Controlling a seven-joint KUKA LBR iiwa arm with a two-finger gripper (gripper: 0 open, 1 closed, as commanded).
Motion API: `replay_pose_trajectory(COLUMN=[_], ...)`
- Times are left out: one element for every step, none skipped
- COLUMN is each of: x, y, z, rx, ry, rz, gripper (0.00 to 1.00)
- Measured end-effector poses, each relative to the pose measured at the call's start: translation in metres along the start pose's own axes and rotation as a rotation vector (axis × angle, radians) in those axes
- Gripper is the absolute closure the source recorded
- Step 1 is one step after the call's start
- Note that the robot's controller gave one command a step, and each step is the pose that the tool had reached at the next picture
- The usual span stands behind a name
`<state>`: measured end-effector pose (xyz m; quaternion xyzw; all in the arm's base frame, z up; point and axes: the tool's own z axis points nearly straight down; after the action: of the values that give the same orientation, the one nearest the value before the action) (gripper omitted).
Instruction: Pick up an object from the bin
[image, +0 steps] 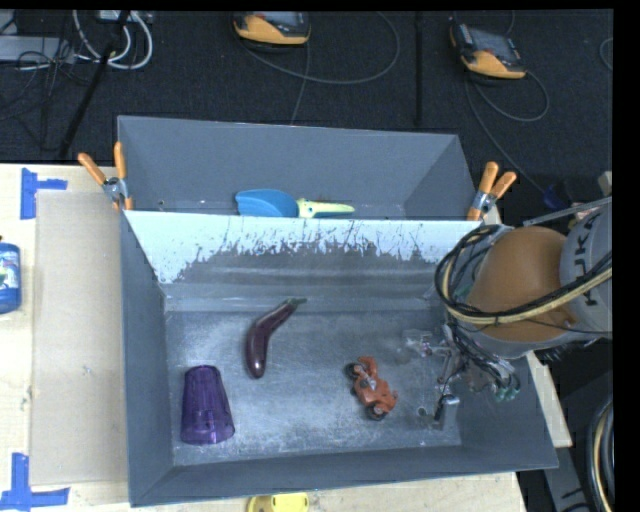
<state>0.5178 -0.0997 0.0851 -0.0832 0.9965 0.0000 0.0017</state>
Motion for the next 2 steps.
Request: replay_pose_trajectory(x=[-0.029, -0.036], y=[0.017, 0.033], z=[0.021, 0.016], rx=[-0.001, -0.001], ry=[0.010, 0.001], rz=[0.095, 0.043], gripper=[0.00, 0.00])
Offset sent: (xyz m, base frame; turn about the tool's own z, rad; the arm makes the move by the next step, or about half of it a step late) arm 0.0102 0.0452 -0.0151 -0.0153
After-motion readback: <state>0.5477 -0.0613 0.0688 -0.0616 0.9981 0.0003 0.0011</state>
